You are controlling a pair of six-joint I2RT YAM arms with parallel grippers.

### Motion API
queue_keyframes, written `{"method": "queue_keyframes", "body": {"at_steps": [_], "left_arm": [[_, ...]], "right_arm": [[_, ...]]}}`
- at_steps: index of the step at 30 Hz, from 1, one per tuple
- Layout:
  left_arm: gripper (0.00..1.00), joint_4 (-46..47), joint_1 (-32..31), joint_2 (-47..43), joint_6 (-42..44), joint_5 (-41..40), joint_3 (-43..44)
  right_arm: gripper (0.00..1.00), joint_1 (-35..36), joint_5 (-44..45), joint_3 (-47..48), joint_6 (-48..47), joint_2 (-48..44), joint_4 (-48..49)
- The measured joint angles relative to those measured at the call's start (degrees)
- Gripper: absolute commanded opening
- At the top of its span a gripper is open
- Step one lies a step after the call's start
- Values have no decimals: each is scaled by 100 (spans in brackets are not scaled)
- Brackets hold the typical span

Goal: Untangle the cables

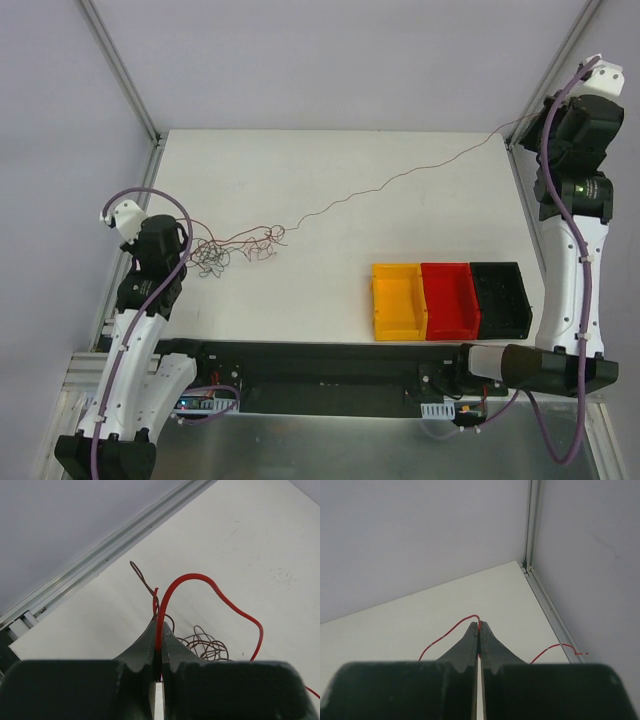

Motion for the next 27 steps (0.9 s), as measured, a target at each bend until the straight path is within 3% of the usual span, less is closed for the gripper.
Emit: {"method": "queue_keyframes", "body": {"at_steps": [6, 8, 12, 20, 23, 27], "left_arm": [[4, 151, 0, 133, 249, 155, -133], [27, 289, 2, 299, 461, 695, -127], [96, 367, 33, 1043, 916, 2061, 92], [99, 472, -37, 1419, 1158, 5171, 525], [99, 916, -579, 1650, 1163, 6043, 756], [99, 1377, -1797, 2426, 1309, 6249, 1246]], "right_arm": [[1, -240, -229, 70, 251, -96, -20], [1, -267, -656, 52, 501, -98, 26], [1, -46, -1690, -466, 1010, -179, 529], [1, 684, -2955, -1335, 1425, -57, 787], [1, 949, -3333, -1556, 1550, -59, 909], [1, 1169, -3657, -1611, 1674, -155, 962]]}}
